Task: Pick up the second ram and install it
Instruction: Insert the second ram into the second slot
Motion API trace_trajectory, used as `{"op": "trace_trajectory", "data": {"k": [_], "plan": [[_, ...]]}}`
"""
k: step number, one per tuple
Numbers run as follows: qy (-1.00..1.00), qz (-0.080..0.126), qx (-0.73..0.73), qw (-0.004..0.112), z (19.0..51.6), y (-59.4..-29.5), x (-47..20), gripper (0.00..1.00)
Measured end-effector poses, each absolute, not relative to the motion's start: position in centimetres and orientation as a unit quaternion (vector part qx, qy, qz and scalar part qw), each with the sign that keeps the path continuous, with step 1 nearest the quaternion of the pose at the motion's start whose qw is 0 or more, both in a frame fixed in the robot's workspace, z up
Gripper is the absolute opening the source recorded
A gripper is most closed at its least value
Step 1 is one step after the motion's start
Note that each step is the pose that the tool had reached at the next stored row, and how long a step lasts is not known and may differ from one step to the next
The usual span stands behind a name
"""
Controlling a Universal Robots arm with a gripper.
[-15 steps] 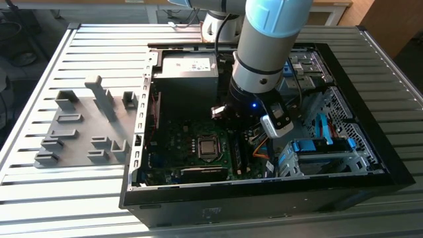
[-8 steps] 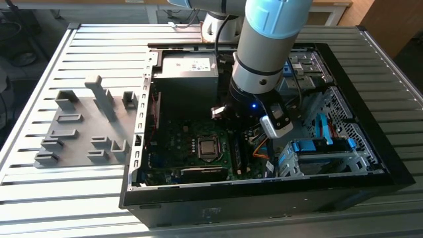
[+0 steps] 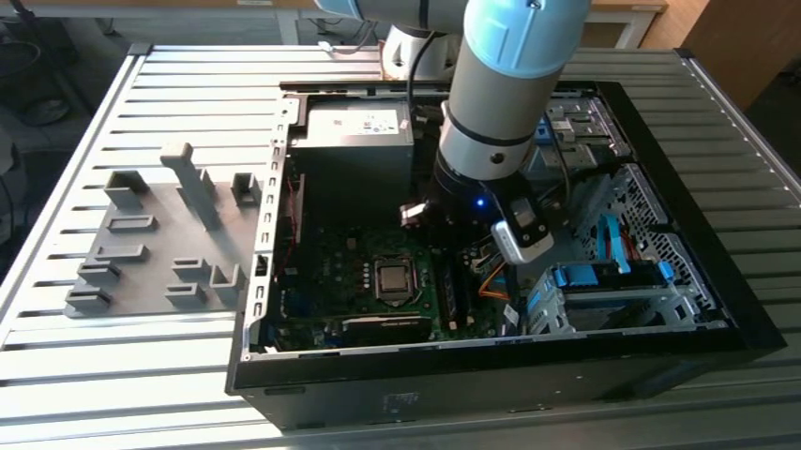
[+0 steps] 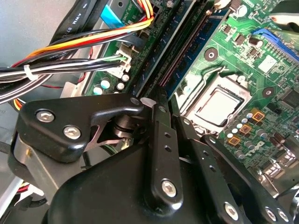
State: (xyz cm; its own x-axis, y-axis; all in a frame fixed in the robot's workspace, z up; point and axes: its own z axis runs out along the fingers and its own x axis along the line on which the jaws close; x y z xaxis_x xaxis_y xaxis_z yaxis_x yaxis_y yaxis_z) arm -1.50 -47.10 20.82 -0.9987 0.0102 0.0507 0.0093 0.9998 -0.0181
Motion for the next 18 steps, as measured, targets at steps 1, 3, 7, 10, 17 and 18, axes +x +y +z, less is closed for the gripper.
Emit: {"op": "trace_trajectory", "data": {"k": [1,3,7,10,17,18], "plan": [[-1.0,0.009,-0.005,0.025,20.78,-47.1,-1.5,0.14],[-1.0,0.009,-0.006,0.025,20.69,-47.09,-1.5,0.14],[-1.0,0.008,-0.006,0.025,20.54,-47.1,-1.5,0.14],[-1.0,0.007,-0.006,0.025,20.47,-47.09,-1.5,0.14],[-1.0,0.007,-0.006,0.025,20.46,-47.1,-1.5,0.14],[-1.0,0.007,-0.006,0.025,20.46,-47.09,-1.5,0.14]]}}
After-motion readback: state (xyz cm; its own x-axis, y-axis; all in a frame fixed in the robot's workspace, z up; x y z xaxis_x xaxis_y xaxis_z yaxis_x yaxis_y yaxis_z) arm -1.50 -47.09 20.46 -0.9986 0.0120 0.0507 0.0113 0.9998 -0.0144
